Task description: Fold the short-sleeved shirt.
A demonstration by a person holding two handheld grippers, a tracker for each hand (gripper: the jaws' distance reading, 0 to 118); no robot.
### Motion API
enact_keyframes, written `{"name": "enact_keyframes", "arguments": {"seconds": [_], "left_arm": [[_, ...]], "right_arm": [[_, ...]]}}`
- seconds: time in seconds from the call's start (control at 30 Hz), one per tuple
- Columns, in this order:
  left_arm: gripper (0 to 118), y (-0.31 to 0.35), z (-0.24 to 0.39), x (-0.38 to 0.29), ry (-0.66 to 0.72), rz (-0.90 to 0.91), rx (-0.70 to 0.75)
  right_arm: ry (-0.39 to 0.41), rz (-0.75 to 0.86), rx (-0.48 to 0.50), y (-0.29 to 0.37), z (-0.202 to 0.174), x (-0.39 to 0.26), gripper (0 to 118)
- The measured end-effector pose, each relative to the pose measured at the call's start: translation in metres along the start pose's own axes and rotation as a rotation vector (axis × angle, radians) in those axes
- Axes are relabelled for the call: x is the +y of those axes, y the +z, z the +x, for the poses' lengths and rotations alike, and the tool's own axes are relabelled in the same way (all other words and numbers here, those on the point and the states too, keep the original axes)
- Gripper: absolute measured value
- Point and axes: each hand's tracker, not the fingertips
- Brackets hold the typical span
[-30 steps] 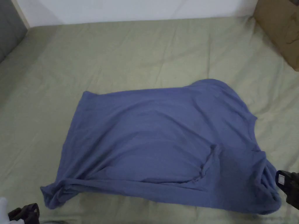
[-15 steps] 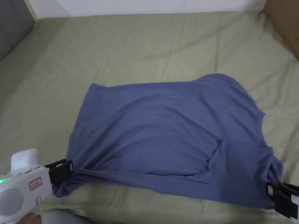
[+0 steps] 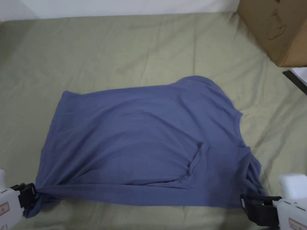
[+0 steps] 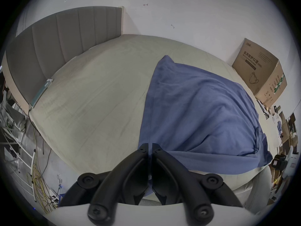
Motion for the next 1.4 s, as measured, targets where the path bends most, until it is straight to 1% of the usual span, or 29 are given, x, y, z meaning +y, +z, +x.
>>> {"name": "enact_keyframes", "arguments": {"seconds": [0.07,0.13,0.17,0.2,0.23,0.27,0.3,0.37,0.43,0.5,0.67,0.7,0.77,0.87,0.97,1.0,1.07,1.1,1.13,1.17,1.2,1.23,1.27,1.3,1.33,1.37,1.4], "left_arm": [[1,0.002,0.005,0.000,-0.024,0.004,0.005],[1,0.002,0.004,-0.002,-0.047,-0.003,0.019],[1,0.002,0.005,-0.003,-0.055,-0.001,0.023],[1,0.003,0.006,-0.004,-0.056,-0.003,0.024],[1,0.003,0.006,-0.004,-0.056,-0.010,0.027],[1,0.003,0.003,-0.005,-0.058,-0.016,0.028],[1,0.004,0.002,-0.006,-0.058,-0.016,0.030],[1,0.006,0.001,-0.007,-0.055,-0.019,0.032],[1,0.007,-0.002,-0.008,-0.052,-0.022,0.033],[1,0.008,-0.002,-0.007,-0.051,-0.025,0.033],[1,0.007,0.000,0.014,-0.073,-0.012,0.044],[1,0.006,0.002,0.021,-0.086,-0.003,0.047],[1,0.000,0.005,0.037,-0.102,0.019,0.051],[1,-0.022,0.012,0.068,-0.114,0.029,0.049],[1,-0.053,0.022,0.093,-0.147,0.015,0.056],[1,-0.065,0.025,0.099,-0.166,-0.003,0.058],[1,-0.083,0.031,0.107,-0.205,-0.048,0.070],[1,-0.091,0.032,0.108,-0.243,-0.054,0.073],[1,-0.099,0.034,0.109,-0.248,-0.066,0.098],[3,-0.106,0.033,0.108,-0.250,-0.086,0.102],[12,-0.110,0.032,0.107,-0.257,-0.108,0.103],[30,-0.113,0.031,0.106,-0.254,-0.111,0.120],[63,-0.114,0.029,0.104,-0.257,-0.116,0.149],[88,-0.113,0.025,0.103,-0.262,-0.131,0.141],[100,-0.108,0.021,0.100,-0.254,-0.131,0.134],[101,-0.099,0.017,0.097,-0.220,-0.105,0.102],[101,-0.089,0.012,0.095,-0.188,-0.080,0.063]], "right_arm": [[0.019,-0.057,0.019,-0.011,-0.002,0.007,105],[0.063,-0.089,-0.002,-0.021,-0.004,0.014,104],[0.090,-0.078,-0.003,-0.025,-0.004,0.016,93],[0.106,-0.085,-0.007,-0.029,-0.006,0.019,69],[0.111,-0.102,-0.029,-0.031,-0.009,0.022,34],[0.115,-0.093,-0.038,-0.032,-0.010,0.022,5],[0.112,-0.079,-0.045,-0.030,-0.009,0.021,5],[0.115,-0.094,-0.003,-0.029,-0.009,0.021,5],[0.147,-0.087,-0.052,-0.028,-0.009,0.019,5],[0.144,-0.080,-0.055,-0.023,-0.007,0.023,4],[0.059,0.010,-0.026,0.000,0.005,0.057,5],[0.031,0.033,-0.018,0.004,0.007,0.069,5],[-0.001,0.072,0.013,0.001,0.016,0.090,5],[-0.019,0.070,0.014,-0.022,0.023,0.127,5],[-0.060,0.020,0.020,-0.062,0.028,0.156,5],[-0.061,-0.004,0.025,-0.075,0.030,0.162,5],[-0.073,-0.053,0.005,-0.100,0.031,0.170,5],[-0.063,-0.070,0.004,-0.111,0.031,0.172,5],[-0.064,-0.069,0.007,-0.119,0.030,0.172,5],[-0.075,-0.080,0.009,-0.125,0.030,0.171,5],[-0.077,-0.103,0.020,-0.131,0.030,0.170,5],[-0.078,-0.121,0.016,-0.133,0.029,0.167,8],[-0.075,-0.124,0.000,-0.134,0.028,0.165,30],[-0.055,-0.127,-0.027,-0.131,0.028,0.163,56],[-0.038,-0.124,-0.055,-0.127,0.029,0.160,83],[-0.041,-0.112,-0.055,-0.120,0.030,0.157,101],[-0.047,-0.082,-0.045,-0.112,0.033,0.153,101]]}}
